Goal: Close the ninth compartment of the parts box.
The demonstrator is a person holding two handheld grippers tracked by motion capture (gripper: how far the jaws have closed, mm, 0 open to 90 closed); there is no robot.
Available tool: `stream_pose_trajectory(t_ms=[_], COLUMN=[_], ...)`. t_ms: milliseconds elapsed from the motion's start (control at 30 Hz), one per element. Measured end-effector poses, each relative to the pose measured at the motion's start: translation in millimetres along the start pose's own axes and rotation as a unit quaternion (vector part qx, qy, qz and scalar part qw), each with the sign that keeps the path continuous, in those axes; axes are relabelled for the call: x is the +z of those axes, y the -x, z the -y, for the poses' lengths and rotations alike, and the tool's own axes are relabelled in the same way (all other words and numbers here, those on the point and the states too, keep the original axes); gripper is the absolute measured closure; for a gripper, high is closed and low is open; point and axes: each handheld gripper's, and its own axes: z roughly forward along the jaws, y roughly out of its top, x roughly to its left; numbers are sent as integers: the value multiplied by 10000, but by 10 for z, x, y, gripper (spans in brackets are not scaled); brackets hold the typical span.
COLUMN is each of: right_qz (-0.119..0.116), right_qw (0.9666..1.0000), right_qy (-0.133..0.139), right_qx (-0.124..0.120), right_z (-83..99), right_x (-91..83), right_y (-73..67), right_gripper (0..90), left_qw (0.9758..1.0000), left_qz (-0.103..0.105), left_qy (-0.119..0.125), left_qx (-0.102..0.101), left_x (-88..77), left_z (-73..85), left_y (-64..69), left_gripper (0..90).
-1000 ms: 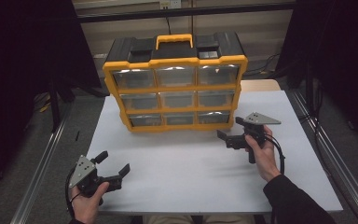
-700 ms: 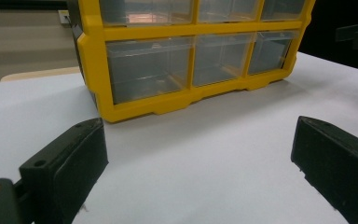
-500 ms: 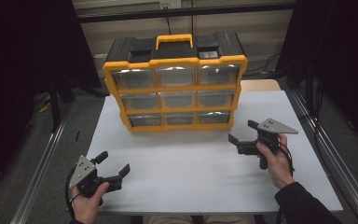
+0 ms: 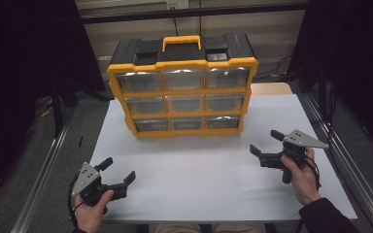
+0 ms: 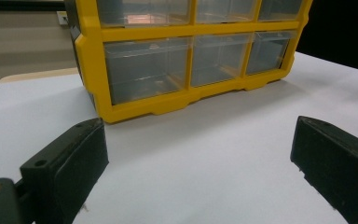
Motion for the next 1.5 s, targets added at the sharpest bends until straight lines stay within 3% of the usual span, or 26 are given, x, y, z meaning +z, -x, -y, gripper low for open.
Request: stream_pose_trajectory(t_ms=[300, 633, 900, 1500], right_qz=[-49, 108, 275, 511], right_qw=[10000, 9999, 9996, 9986], right_qy=[-10, 30, 62, 45], right_qx=[57, 58, -75, -85], right_z=[72, 136, 204, 276], right_x=[-163, -369, -534, -706], right_y=[-31, 10, 47, 107], right_gripper=[25, 23, 23, 22], left_qw=[10000, 9999, 9998, 9998], left_qz=[33, 73, 77, 89], left_qy=[57, 124, 165, 158], left_qx=[-3, -41, -77, -100], left_x=[-12, -36, -57, -26], left_z=[-5, -11, -13, -22], left_y=[-3, -7, -4, -15], left_gripper=[33, 19, 19, 22])
